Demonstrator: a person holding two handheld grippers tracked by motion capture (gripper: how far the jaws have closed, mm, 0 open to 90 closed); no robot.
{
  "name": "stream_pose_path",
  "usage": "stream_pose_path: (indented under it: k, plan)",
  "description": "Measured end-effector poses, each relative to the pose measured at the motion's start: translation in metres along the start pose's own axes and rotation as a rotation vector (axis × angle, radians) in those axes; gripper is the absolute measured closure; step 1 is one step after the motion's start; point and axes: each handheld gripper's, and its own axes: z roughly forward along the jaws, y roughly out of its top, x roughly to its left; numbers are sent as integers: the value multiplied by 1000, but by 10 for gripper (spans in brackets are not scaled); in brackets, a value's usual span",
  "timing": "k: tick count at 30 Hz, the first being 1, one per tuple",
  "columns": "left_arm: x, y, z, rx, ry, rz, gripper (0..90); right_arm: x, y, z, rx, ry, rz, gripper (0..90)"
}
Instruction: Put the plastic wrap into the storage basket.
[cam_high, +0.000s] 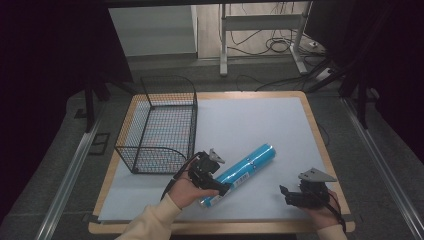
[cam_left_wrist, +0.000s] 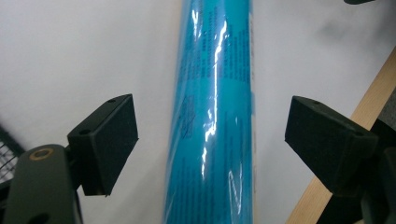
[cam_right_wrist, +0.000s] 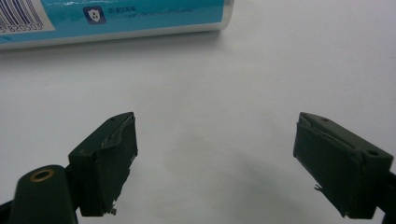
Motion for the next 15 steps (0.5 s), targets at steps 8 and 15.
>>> stream_pose_path:
  k: [8, 15]
  plan:
    - [-5, 13, 8, 21, -16, 20, 167, 1, 0, 0, 0, 2, -7, 138]
    - [-8, 24, 17, 47, -34, 31, 170, 1, 0, 0, 1, 2, -7, 138]
